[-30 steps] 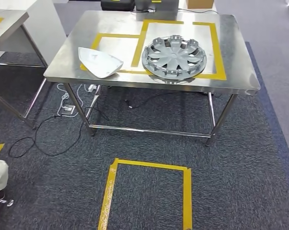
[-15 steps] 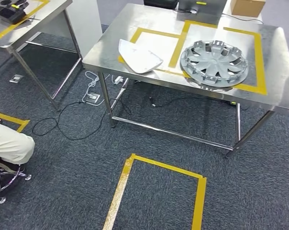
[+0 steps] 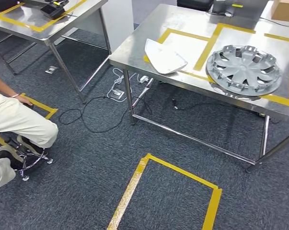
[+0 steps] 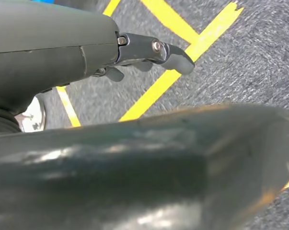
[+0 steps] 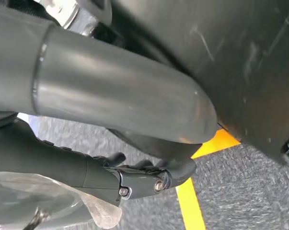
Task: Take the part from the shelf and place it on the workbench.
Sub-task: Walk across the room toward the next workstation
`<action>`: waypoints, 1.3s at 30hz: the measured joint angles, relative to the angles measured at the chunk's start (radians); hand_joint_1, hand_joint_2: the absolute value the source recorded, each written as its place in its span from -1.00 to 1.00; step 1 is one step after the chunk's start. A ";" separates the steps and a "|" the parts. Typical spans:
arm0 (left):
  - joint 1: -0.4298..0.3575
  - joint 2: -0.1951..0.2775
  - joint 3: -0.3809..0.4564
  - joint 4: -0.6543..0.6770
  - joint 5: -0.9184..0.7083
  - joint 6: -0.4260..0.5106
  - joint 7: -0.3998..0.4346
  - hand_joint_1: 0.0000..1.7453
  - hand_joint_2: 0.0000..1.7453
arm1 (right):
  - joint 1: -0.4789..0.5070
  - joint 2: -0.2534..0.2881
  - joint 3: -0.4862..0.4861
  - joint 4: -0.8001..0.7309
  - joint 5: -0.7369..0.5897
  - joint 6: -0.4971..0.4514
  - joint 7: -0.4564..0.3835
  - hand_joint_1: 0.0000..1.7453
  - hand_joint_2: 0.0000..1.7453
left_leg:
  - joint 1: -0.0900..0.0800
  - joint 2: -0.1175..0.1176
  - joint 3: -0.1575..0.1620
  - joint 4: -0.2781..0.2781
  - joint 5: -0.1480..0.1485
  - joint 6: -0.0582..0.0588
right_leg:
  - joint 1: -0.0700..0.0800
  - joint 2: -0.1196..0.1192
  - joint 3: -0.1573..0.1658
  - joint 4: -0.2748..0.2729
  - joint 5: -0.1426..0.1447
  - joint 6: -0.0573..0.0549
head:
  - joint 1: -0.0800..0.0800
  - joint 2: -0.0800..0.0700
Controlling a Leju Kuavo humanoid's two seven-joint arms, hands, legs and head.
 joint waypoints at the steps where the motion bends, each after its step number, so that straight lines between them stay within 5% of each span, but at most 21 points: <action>1: -0.001 -0.001 0.000 0.000 0.000 0.000 0.000 -1.00 -1.00 | 0.001 -0.001 0.003 0.000 0.002 0.000 0.001 -1.00 -1.00 | 0.003 0.011 -0.028 0.060 -0.023 -0.005 | 0.001 -0.017 0.000 0.000 -0.001 -0.001 | -0.001 0.000; 3: 0.000 -0.002 -0.001 0.000 0.000 0.001 0.000 -1.00 -1.00 | 0.001 -0.002 0.006 0.000 0.006 0.000 0.002 -1.00 -1.00 | 0.010 0.019 -0.040 0.092 -0.018 -0.011 | 0.001 -0.045 0.001 0.002 -0.004 0.000 | -0.001 0.000; 6: 0.002 -0.003 -0.004 0.000 -0.001 0.002 0.000 -1.00 -1.00 | -0.002 -0.002 0.009 0.000 0.008 0.000 0.002 -1.00 -1.00 | 0.010 0.067 0.055 -0.089 0.071 -0.008 | 0.003 -0.078 0.007 0.003 -0.010 0.009 | -0.002 0.000; 8: -0.001 -0.005 -0.006 0.000 -0.002 0.002 0.000 -1.00 -1.00 | -0.002 -0.002 0.011 0.001 0.010 0.000 0.002 -1.00 -1.00 | 0.002 0.102 0.092 -0.168 0.089 0.004 | 0.009 -0.096 0.011 0.004 -0.015 0.019 | -0.001 0.000; 11: 0.001 -0.007 -0.008 0.000 -0.006 0.004 0.000 -1.00 -1.00 | -0.005 -0.002 0.012 0.001 0.010 0.002 0.002 -1.00 -1.00 | -0.001 0.083 0.087 -0.173 0.087 0.024 | 0.009 -0.114 0.016 0.006 -0.023 0.037 | -0.001 0.000; 13: 0.001 -0.009 -0.011 0.000 -0.011 0.006 0.000 -1.00 -1.00 | -0.005 -0.003 0.012 0.001 0.006 0.007 0.000 -1.00 -1.00 | 0.002 0.062 0.086 -0.178 0.092 0.039 | 0.005 -0.076 -0.003 0.049 -0.058 0.046 | 0.004 0.000; 16: -0.003 -0.016 -0.016 0.000 -0.017 0.006 -0.001 -1.00 -1.00 | -0.003 -0.007 0.012 0.001 -0.003 0.014 -0.006 -1.00 -1.00 | -0.001 0.028 0.080 -0.179 0.098 0.052 | 0.005 -0.009 -0.099 0.245 -0.153 0.047 | 0.011 0.000; 18: -0.003 -0.020 -0.016 0.000 -0.014 0.005 -0.005 -1.00 -1.00 | -0.002 -0.010 0.012 0.001 -0.005 0.017 -0.010 -1.00 -1.00 | -0.005 0.001 0.078 -0.179 0.099 0.055 | 0.007 -0.002 -0.134 0.306 -0.155 0.043 | 0.012 0.000; 20: -0.003 -0.023 -0.016 0.000 -0.010 0.005 -0.009 -1.00 -1.00 | -0.001 -0.013 0.012 0.001 -0.005 0.019 -0.011 -1.00 -1.00 | -0.007 -0.028 0.080 -0.177 0.100 0.055 | 0.008 0.012 -0.096 0.212 -0.083 0.035 | 0.012 0.000; 21: -0.003 -0.024 -0.016 0.000 -0.010 0.005 -0.009 -1.00 -1.00 | -0.001 -0.015 0.012 0.001 -0.005 0.019 -0.012 -1.00 -1.00 | -0.007 -0.042 0.080 -0.175 0.100 0.053 | 0.008 0.038 -0.064 0.140 -0.049 0.029 | 0.012 0.000; 24: -0.006 -0.028 -0.016 0.000 -0.011 0.005 -0.010 -1.00 -1.00 | -0.001 -0.017 0.012 0.003 -0.005 0.021 -0.014 -1.00 -1.00 | -0.007 -0.075 0.068 -0.168 0.104 0.042 | 0.005 0.097 -0.011 0.024 -0.019 0.020 | 0.011 0.000; 26: -0.005 -0.028 -0.016 0.000 -0.011 0.006 -0.010 -1.00 -1.00 | -0.002 -0.017 0.011 0.004 -0.005 0.023 -0.014 -1.00 -1.00 | -0.004 -0.096 0.060 -0.167 0.109 0.029 | 0.004 0.076 -0.003 0.017 -0.015 0.013 | 0.012 0.000; 27: -0.003 -0.028 -0.016 0.000 -0.012 0.006 -0.010 -1.00 -1.00 | -0.002 -0.017 0.011 0.004 -0.005 0.023 -0.014 -1.00 -1.00 | -0.005 -0.088 0.056 -0.159 0.104 0.024 | 0.003 0.062 -0.001 0.013 -0.012 0.007 | 0.011 0.000; 30: -0.004 -0.028 -0.016 0.000 -0.016 0.007 -0.009 -1.00 -1.00 | 0.000 -0.017 0.010 0.004 -0.005 0.028 -0.015 -1.00 -1.00 | -0.007 -0.010 -0.002 -0.029 0.028 0.009 | 0.001 0.013 0.007 0.005 -0.010 -0.005 | 0.001 0.000; 32: -0.005 -0.027 -0.016 0.000 -0.019 0.007 -0.008 -1.00 -1.00 | 0.002 -0.017 0.010 0.004 -0.005 0.031 -0.014 -1.00 -1.00 | 0.000 0.015 -0.059 0.096 -0.023 -0.001 | 0.002 -0.022 0.008 0.005 -0.013 -0.007 | -0.001 0.000; 33: -0.004 -0.027 -0.016 0.000 -0.019 0.007 -0.008 -1.00 -1.00 | 0.002 -0.017 0.010 0.004 -0.005 0.031 -0.014 -1.00 -1.00 | 0.004 0.018 -0.068 0.119 -0.024 -0.004 | 0.002 -0.039 0.009 0.005 -0.015 -0.006 | -0.001 0.000; 34: -0.002 -0.027 -0.016 0.000 -0.020 0.006 -0.008 -1.00 -1.00 | 0.001 -0.017 0.010 0.004 -0.005 0.032 -0.014 -1.00 -1.00 | 0.007 0.022 -0.057 0.101 -0.005 -0.006 | 0.002 -0.053 0.011 0.005 -0.017 -0.005 | -0.001 0.000; 37: -0.001 -0.025 -0.016 0.000 -0.021 0.005 -0.009 -1.00 -1.00 | -0.001 -0.017 0.010 0.004 -0.005 0.038 -0.014 -1.00 -1.00 | 0.005 0.073 0.048 -0.098 0.082 -0.002 | 0.005 -0.087 0.019 0.006 -0.028 0.007 | -0.002 0.000; 39: -0.004 -0.026 -0.017 0.000 -0.021 0.002 -0.009 -1.00 -1.00 | -0.002 -0.016 0.010 0.004 -0.005 0.045 -0.014 -1.00 -1.00 | -0.002 0.100 0.078 -0.161 0.090 0.008 | 0.010 -0.107 0.020 0.006 -0.036 0.019 | -0.001 0.000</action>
